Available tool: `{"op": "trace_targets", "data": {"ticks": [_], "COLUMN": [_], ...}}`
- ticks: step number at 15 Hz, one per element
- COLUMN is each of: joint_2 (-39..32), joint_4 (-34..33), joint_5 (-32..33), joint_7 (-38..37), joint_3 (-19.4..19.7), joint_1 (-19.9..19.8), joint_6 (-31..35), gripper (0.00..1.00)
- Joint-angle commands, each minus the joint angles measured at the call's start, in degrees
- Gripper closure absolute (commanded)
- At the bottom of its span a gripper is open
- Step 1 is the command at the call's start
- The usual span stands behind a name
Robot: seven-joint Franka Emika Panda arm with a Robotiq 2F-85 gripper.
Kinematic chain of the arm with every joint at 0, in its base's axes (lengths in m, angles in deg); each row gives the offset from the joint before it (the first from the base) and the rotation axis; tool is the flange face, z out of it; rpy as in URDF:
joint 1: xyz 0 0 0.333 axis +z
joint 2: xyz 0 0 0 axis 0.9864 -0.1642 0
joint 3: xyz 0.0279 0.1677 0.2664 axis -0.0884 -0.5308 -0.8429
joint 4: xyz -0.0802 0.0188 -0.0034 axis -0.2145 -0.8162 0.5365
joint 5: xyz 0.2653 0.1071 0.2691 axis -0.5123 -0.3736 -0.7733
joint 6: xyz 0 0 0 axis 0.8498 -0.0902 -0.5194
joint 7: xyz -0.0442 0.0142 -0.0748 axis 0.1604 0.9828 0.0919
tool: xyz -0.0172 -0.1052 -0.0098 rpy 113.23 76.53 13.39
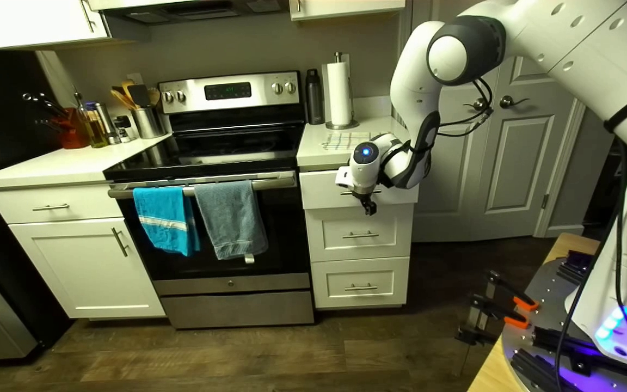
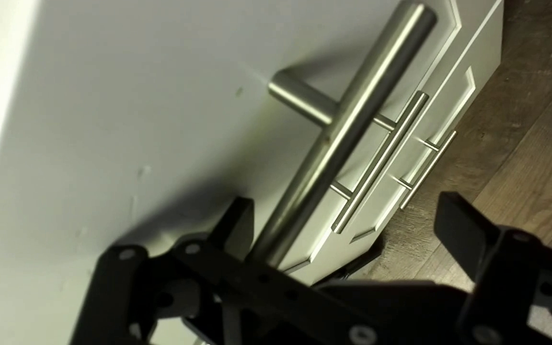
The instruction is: Open the drawer
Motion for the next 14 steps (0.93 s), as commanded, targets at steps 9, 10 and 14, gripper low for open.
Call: {"op": "trace_targets", "data": {"ticks": [9,10,14], "joint_2": [3.96,4.72,7.62], "joint_4": [9.72,10.93,16.45], "joint_5": [35.35,38.75,49.89], "joint_7": [-34.91,-38.36,-50.76], "joint_3": [-4.25,-5.5,-10.5], "joint_1": [5.92,5.8,5.46], "joint_6": [1.83,0.73,-4.84], "gripper": [0.0,0.0,0.0]}}
